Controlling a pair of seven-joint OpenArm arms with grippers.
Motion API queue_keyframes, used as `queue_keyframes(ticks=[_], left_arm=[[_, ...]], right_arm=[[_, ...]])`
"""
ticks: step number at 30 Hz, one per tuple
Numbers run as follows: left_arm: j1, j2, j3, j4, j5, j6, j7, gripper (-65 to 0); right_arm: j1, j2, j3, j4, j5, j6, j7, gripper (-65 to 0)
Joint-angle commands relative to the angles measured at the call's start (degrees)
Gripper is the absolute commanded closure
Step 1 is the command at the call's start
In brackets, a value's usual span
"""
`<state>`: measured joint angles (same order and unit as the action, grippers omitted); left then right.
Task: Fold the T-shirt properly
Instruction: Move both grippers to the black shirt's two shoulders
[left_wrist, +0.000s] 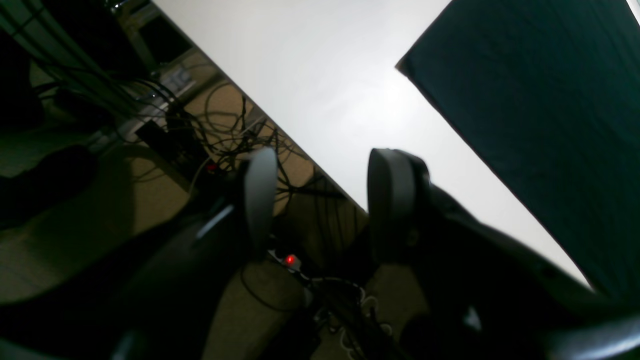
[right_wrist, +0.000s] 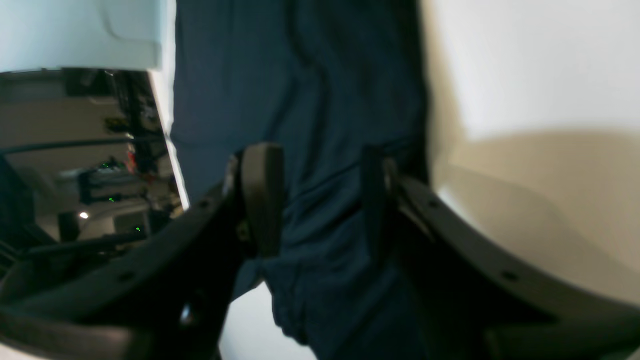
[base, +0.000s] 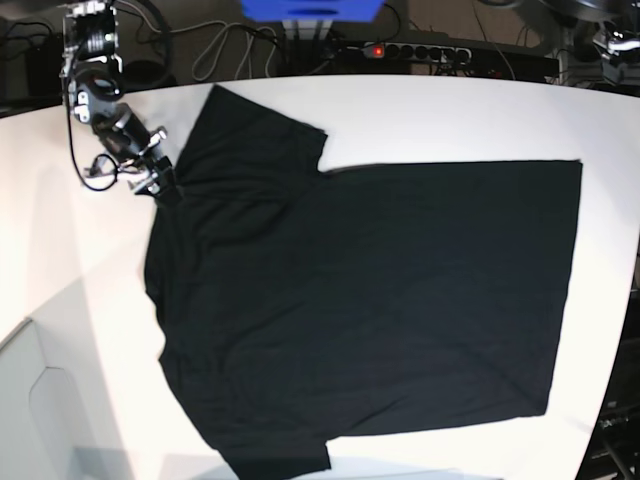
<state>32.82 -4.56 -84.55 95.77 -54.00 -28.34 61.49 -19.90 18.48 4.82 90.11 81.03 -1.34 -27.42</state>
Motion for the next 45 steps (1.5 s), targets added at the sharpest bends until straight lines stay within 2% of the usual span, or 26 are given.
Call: queue_keyframes(ticks=[1,9,13,18,24,30,35,37,38,42,45], left_arm=[[0.81,-0.67,-0.45,0.98,-0.99,-0.19,-0.7,-29.3],[0.81,-0.59,-0.45,0.98,-0.99,-0.19,-0.7,-29.3],[0.72,-0.59,-0.45,0.98,-0.99,-0.19,-0.7,-29.3],[0.72,-0.59,-0.45,0.98,-0.99,-0.19,-0.97,-29.3],[0.72,-0.59,-0.45,0.98,-0.99,-0.19,-1.05,-29.3],[0.72,-0.59,-0.45,0.98,-0.99,-0.19,-0.79,-29.3],[0.72,-0.59,-0.45,0.98,-0.99,-0.19,-0.7,-29.3],[0.72,-0.59,-0.45,0.98,-0.99,-0.19,-0.7,-29.3],[0.72,-0.59,-0.45,0.98,-0.99,-0.19,-0.7,-29.3],[0.72,-0.76,-0.45,2.04,-1.87,-0.19,-0.62,-29.3],[0.81,-1.2,-0.45,3.53,-6.09,-0.1,-0.88,-29.3]], right_arm=[[0.69,0.9,0.5,-0.13,1.21,0.6,0.21,-26.1],[0.6,2.84,1.64,1.02,1.12,0.6,2.94,-26.1],[-0.01,2.57,5.16,1.54,1.12,0.68,2.94,-26.1],[-0.19,2.57,6.48,-1.53,-0.73,0.68,2.85,-26.1],[-0.28,0.11,4.54,-2.76,-3.8,0.77,2.85,-26.1],[0.25,0.03,-1.7,-2.76,-3.8,0.68,3.29,-26.1],[0.34,-0.85,-1.87,-2.85,-3.8,0.68,3.38,-26.0],[0.34,-0.68,-2.14,-2.94,-3.8,0.68,3.38,-23.4],[0.34,-0.68,-2.14,-3.29,-3.8,0.68,3.29,-20.0],[1.57,-0.68,-2.75,-5.84,-3.8,0.68,2.76,-1.7],[2.01,-0.5,-5.13,-7.6,-3.8,0.68,2.76,0.0]])
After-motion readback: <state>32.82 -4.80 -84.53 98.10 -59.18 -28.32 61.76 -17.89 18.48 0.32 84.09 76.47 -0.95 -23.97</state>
